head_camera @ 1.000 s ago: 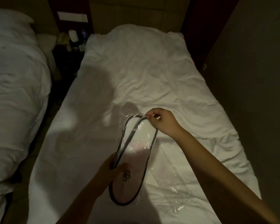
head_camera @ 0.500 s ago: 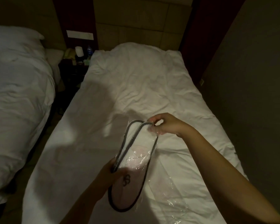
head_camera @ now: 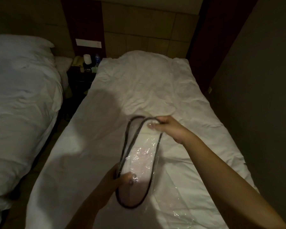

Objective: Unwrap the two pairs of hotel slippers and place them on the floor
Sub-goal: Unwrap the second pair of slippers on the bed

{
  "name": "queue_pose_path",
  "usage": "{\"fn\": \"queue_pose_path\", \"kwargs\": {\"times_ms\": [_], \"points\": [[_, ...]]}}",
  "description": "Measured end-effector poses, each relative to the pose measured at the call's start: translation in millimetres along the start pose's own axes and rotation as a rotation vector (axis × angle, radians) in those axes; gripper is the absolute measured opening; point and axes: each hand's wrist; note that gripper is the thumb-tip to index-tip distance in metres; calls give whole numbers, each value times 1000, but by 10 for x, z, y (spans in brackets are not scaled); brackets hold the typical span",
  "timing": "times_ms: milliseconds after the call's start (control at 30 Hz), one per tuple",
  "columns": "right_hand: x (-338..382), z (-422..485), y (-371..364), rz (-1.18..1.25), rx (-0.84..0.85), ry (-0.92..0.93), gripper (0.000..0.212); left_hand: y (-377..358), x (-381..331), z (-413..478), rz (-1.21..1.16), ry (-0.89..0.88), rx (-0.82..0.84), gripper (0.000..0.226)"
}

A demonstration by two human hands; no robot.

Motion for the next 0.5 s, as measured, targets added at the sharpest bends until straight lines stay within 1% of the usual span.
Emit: {"fn": "queue_pose_path", "kwargs": {"times_ms": [67, 100, 133, 167, 233, 300, 333, 367, 433, 500], "points": [[117, 52, 125, 308, -175, 36, 18, 9, -44, 9, -13, 22, 14, 51], [164, 67, 192, 443, -226, 28, 19, 6, -71, 19, -2, 36, 21, 54], [178, 79, 236, 528, -239, 6, 23, -2, -96, 31, 14, 43, 24, 53], [181, 69, 238, 554, -216, -33, 25, -14, -122, 47, 27, 49, 20, 50], [142, 16, 137, 493, -145, -146, 26, -45, -159, 88, 38, 71, -2, 43], [141, -15, 81, 477, -179, -199, 33, -65, -156, 131, 64, 94, -13, 42], [179, -20, 107, 544, -229, -184, 35, -68, -146, 144, 91, 107, -10, 39], [238, -20, 160, 653, -282, -147, 32, -64, -135, 147, 112, 120, -7, 34], [394, -23, 310, 843, -371, -36, 20, -30, -96, 144, 122, 146, -22, 24], [544, -49, 403, 860, -470, 68, 19, 30, -70, 137, 102, 157, -70, 21]]}}
Point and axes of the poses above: each hand's wrist, its own z-axis towards the middle knuckle, its own y-axis out of the back of the hand, x = y × z, and after that the axes turned 3 degrees about -x, right-handed
